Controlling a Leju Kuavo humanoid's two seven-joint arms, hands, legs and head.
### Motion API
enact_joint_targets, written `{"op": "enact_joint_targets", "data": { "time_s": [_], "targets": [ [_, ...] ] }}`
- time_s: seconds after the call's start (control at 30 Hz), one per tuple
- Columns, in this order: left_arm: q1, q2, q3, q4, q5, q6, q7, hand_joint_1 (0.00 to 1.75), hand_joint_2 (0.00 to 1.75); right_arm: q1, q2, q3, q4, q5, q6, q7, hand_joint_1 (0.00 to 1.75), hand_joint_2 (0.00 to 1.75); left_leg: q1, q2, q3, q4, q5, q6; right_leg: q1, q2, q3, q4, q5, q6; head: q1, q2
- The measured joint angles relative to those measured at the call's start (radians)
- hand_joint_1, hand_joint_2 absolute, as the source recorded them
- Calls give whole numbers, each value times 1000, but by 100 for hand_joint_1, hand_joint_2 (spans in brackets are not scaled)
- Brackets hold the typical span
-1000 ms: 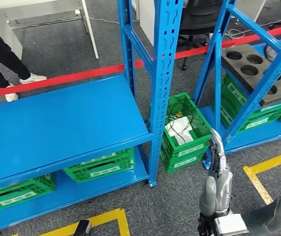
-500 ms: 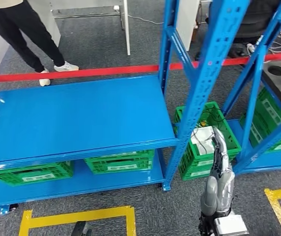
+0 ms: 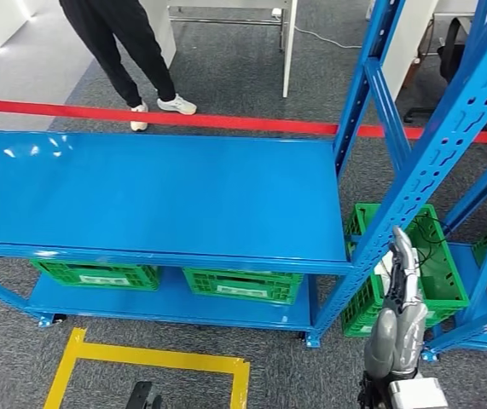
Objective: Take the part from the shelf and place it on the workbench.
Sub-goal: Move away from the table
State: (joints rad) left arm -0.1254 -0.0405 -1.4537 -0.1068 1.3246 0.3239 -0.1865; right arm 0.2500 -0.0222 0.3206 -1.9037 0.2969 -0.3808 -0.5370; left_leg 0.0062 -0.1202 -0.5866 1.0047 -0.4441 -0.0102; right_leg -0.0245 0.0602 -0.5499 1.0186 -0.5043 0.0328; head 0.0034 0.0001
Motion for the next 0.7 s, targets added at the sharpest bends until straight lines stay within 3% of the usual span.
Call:
{"op": "enact_joint_targets", "data": {
  "time_s": [0.07, 0.13, 0.2, 0.23, 0.27, 0.33, 0.4, 0.53, 0.7],
  "targets": [
    [0, 0, 0, 0, 2, 0, 0, 0, 0, 4, 0, -3, -8, 1, -8, -6, 0, 0, -2, 43, -17, 41, -26, -11, -2, -17, 5, -4, 2, -12, -5, 0],
    [-3, 0, 0, 0, 5, 0, -2, 0, 0, 15, 0, -10, -16, 12, -23, -12, 0, 0, -2, 96, -71, 160, -86, -19, -1, -37, 9, -5, 0, -20, -10, 0],
    [-3, 0, 0, 0, 12, -1, -3, 0, 0, 29, 0, -17, -20, 40, -48, -16, 0, 0, 0, 108, -127, 277, -127, -23, 1, -53, 10, -5, -3, -24, -10, 0],
    [-3, 0, 0, 0, 14, -1, -3, 0, 0, 34, 0, -21, -21, 57, -61, -17, 0, 0, 1, 108, -133, 291, -121, -23, 1, -59, 12, -5, -5, -25, -10, 0],
    [-2, 1, 0, 0, 16, -1, -3, 0, 0, 38, 0, -24, -23, 72, -71, -17, 0, 0, 1, 108, -118, 262, -96, -20, 2, -62, 14, -5, -6, -24, -10, 0],
    [-1, 1, 0, 0, 17, -1, -3, 0, 0, 44, 0, -27, -27, 88, -83, -18, 0, 0, -2, 110, -52, 128, -27, -9, 3, -67, 20, -5, -10, -23, -10, 0],
    [-2, 1, 0, 0, 17, -1, -3, 0, 0, 47, 0, -28, -31, 92, -87, -18, 0, 0, -7, 112, -1, 25, 0, 2, 6, -67, 21, -4, -14, -16, -10, 0],
    [0, -1, 0, 0, 18, -1, -3, 0, 0, 52, 0, -37, -33, 106, -100, -19, 0, 0, -8, 113, 7, -3, -2, -7, 10, -69, 15, -5, -18, -18, -9, 0],
    [1, -3, 0, 0, 23, -4, -2, 0, 0, 79, 0, -51, -47, 239, -211, -16, 0, 0, -10, 113, 9, -3, -7, 2, 9, -68, 16, -18, -16, -10, -8, 0]
  ]
}}
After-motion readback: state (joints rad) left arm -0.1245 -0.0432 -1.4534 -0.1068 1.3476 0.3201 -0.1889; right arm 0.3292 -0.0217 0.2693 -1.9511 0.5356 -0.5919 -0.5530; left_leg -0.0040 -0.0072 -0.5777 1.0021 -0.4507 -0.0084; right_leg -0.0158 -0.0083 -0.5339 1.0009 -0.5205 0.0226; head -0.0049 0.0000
